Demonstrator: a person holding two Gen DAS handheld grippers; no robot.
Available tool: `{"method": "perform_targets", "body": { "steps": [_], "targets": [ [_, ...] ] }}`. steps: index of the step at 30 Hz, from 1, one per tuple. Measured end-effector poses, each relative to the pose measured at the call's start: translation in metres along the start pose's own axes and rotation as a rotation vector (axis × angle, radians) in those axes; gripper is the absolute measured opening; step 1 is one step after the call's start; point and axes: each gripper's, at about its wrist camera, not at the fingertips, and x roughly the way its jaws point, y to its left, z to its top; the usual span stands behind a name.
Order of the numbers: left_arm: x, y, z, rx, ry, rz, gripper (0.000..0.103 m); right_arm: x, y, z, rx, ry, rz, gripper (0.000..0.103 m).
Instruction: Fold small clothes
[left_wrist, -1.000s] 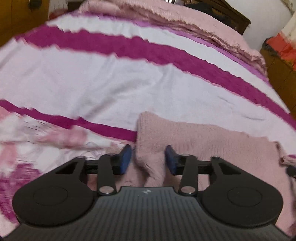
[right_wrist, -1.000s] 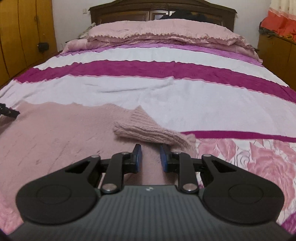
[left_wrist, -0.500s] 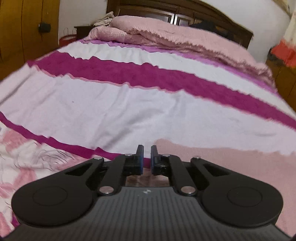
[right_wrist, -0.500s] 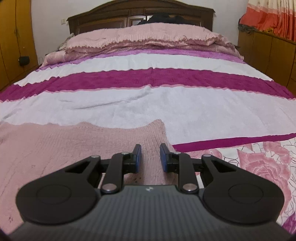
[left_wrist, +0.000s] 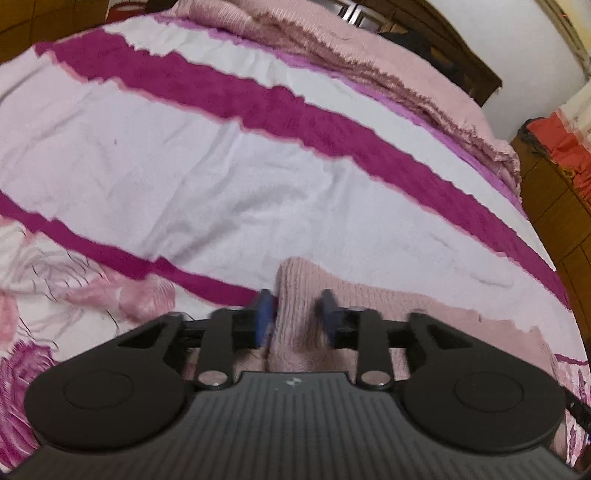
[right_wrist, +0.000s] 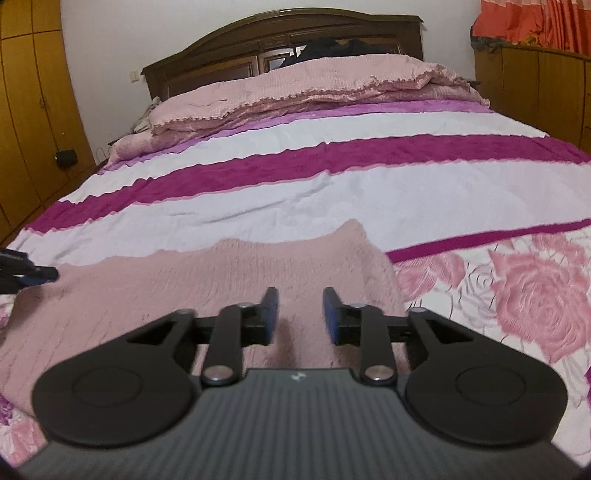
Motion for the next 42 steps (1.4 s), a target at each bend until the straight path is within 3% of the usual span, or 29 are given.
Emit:
{"method": "perform_targets", "body": {
  "steps": [4, 6, 7, 11, 14, 17, 22, 27, 39, 41, 42],
  "targets": [
    [0.007, -0.003, -0.005, 0.001, -0.012, -0.050, 0.048, 0.002, 0.002, -0.006, -0.016, -0.005, -0.006, 0.047],
    [0.008, -0.009, -0.008, 0.050, -0.017, -0.044, 0.034, 0.003, 0.001, -0.009, -0.012, -0.008, -0.007, 0.047],
    [0.007, -0.014, -0.010, 0.084, -0.041, -0.020, 0.014, 0.004, 0.000, -0.010, -0.008, -0.011, -0.007, 0.047],
    [-0.011, -0.037, -0.014, 0.228, -0.194, 0.074, 0.014, 0.004, -0.001, -0.012, -0.002, -0.023, -0.004, 0.047],
    [0.002, -0.045, -0.014, 0.307, -0.159, 0.143, 0.015, 0.009, 0.001, -0.015, -0.029, -0.020, -0.023, 0.047],
    [0.020, -0.039, -0.018, 0.290, -0.095, 0.167, 0.016, 0.012, 0.001, -0.020, -0.050, -0.032, -0.028, 0.047],
    [0.007, -0.022, -0.018, 0.179, -0.100, 0.173, 0.039, 0.010, -0.003, -0.021, -0.029, -0.041, -0.020, 0.048],
    [-0.031, -0.012, -0.030, 0.171, -0.109, 0.199, 0.044, -0.008, -0.009, -0.023, 0.053, -0.068, -0.035, 0.048],
    [-0.124, -0.037, -0.107, 0.230, -0.059, 0.215, 0.053, -0.049, -0.042, -0.039, 0.294, -0.093, -0.059, 0.049],
    [-0.132, -0.044, -0.115, 0.224, -0.055, 0.217, 0.055, -0.055, -0.047, -0.042, 0.341, -0.083, -0.044, 0.054],
    [-0.136, -0.047, -0.119, 0.218, -0.050, 0.217, 0.056, -0.058, -0.051, -0.045, 0.364, -0.082, -0.032, 0.062]
  ]
}}
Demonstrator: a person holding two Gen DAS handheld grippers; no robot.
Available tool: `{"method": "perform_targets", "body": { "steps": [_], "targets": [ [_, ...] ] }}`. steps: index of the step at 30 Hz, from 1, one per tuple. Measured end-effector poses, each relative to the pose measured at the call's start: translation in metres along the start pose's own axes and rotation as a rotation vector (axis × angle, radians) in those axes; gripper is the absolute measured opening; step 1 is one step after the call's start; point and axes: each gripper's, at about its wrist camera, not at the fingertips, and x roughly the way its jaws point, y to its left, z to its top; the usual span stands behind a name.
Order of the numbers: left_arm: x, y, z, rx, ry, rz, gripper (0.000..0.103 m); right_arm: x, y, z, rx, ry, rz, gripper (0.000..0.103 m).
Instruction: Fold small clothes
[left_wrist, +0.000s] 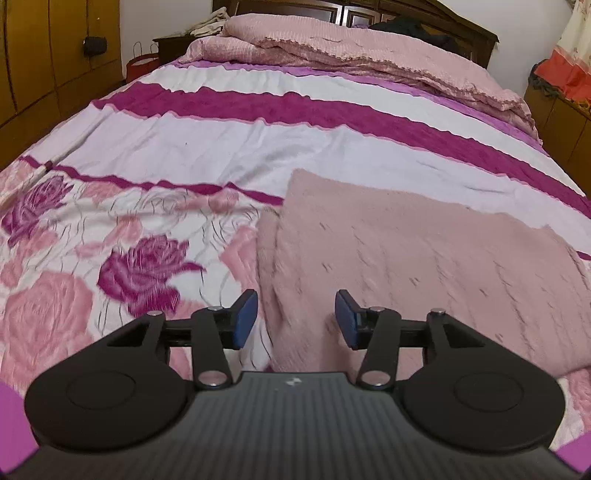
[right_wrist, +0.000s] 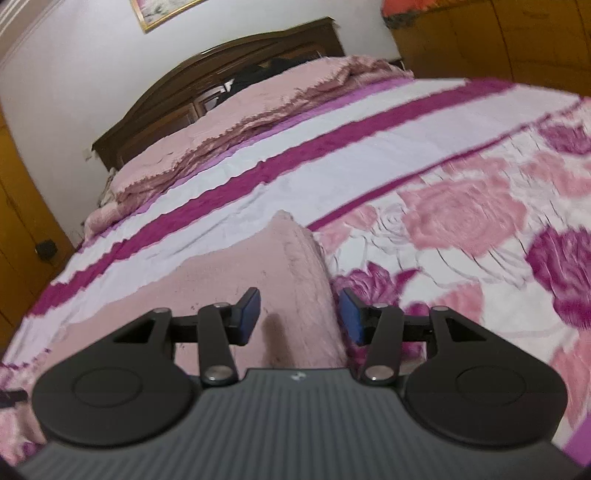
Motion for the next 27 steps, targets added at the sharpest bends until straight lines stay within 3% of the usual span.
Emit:
{"method": "perform_targets", "body": {
  "steps": [2, 12, 23, 27],
  "targets": [
    [-0.005, -0.004, -0.004, -0.009, 0.009, -0.003, 0.059, -0.004, -0.006, -0.001, 0.038, 0.013, 0.029, 0.069],
    [-0.005, -0.018, -0.024, -0.020, 0.058, 0.031, 0.065, 0.010, -0.021, -0.009, 0.124, 0.142, 0.138, 0.070],
    [0.005, -0.019, -0.028, -0.047, 0.074, 0.038, 0.066, 0.018, -0.021, -0.016, 0.114, 0.142, 0.170, 0.070],
    [0.006, -0.021, -0.029, -0.034, 0.072, 0.042, 0.066, 0.031, -0.015, -0.008, 0.172, 0.165, 0.268, 0.070]
  ]
}}
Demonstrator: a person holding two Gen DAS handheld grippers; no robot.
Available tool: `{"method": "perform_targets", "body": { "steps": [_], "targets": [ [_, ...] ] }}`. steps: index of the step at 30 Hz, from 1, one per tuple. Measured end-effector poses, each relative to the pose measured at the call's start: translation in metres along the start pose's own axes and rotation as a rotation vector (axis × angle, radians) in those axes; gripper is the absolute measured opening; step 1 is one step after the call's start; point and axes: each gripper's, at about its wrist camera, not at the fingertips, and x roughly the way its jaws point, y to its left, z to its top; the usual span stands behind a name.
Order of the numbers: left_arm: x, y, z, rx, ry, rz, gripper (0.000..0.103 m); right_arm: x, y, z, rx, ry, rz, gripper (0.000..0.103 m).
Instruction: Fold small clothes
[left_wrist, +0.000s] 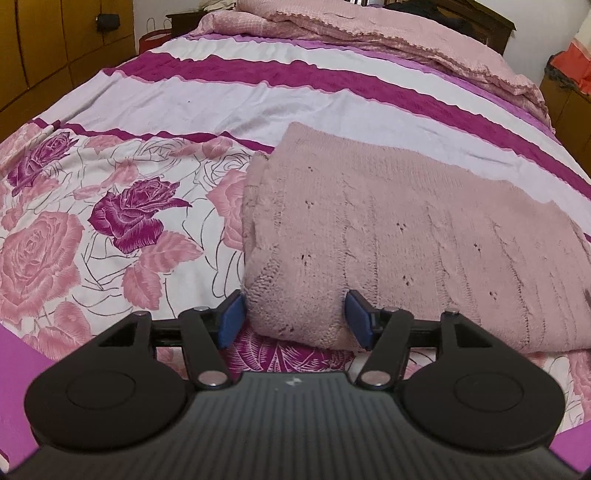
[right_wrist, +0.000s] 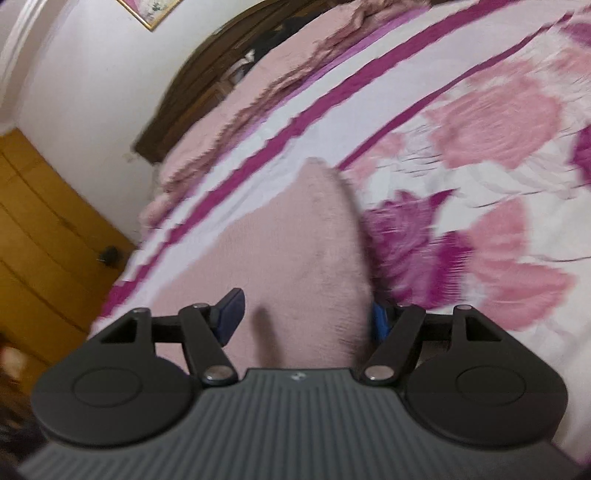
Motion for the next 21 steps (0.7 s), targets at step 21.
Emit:
{"method": "perform_targets", "body": {
  "steps": [21],
  "targets": [
    [0.002, 0.004, -0.002, -0.021, 0.001, -0.013, 0.067, 0.009, -0.015, -0.009, 0.098, -0.075, 0.067, 0.034]
  ]
}}
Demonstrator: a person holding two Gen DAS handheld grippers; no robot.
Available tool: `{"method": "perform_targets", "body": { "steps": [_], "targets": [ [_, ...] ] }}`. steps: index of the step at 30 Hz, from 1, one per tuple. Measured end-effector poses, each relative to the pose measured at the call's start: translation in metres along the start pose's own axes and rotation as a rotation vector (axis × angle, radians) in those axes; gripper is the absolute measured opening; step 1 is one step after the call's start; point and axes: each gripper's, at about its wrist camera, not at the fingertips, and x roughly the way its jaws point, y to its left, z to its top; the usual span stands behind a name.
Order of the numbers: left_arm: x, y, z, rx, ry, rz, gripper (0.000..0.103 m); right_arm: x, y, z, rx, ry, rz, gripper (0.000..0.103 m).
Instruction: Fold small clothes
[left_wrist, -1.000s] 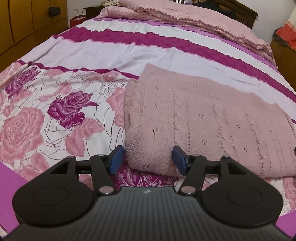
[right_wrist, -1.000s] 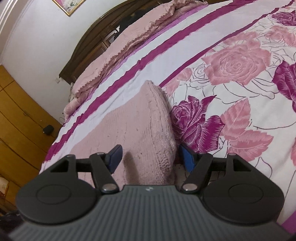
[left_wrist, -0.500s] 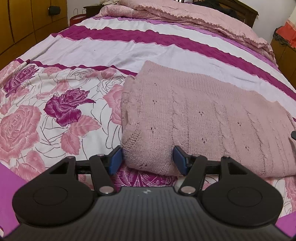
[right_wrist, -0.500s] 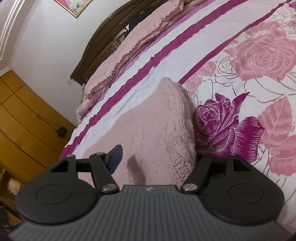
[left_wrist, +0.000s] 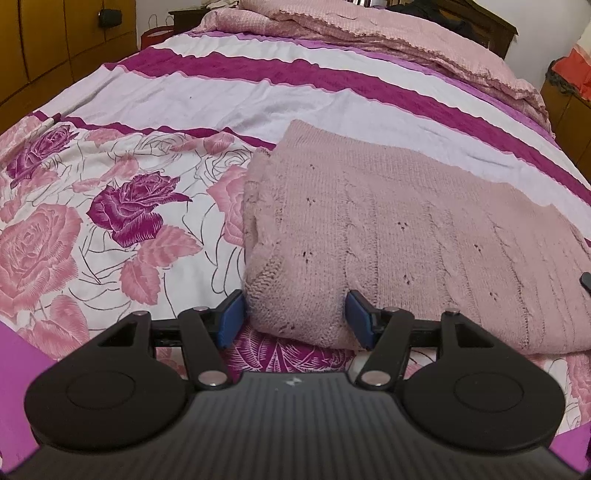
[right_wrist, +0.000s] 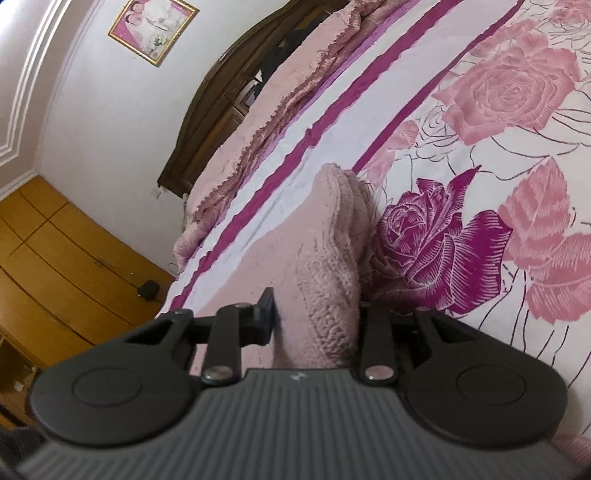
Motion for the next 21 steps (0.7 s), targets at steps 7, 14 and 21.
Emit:
{"method": "perform_targets", "body": {
  "steps": [7, 14, 21],
  "targets": [
    [0.001, 0.001, 0.000, -0.004, 0.002, -0.002, 0.067, 0.002, -0.005, 0.003, 0.060, -0.014, -0.001, 0.035],
    [-0.004, 0.003, 0.000, -0.007, -0.002, -0.004, 0.067, 0.004, 0.007, 0.002, -0.004, -0.018, -0.057, 0.027],
    [-0.023, 0.006, 0.000, 0.052, -0.033, 0.034, 0.067, 0.001, 0.052, 0.008, -0.146, -0.053, -0.085, 0.026]
  ]
}}
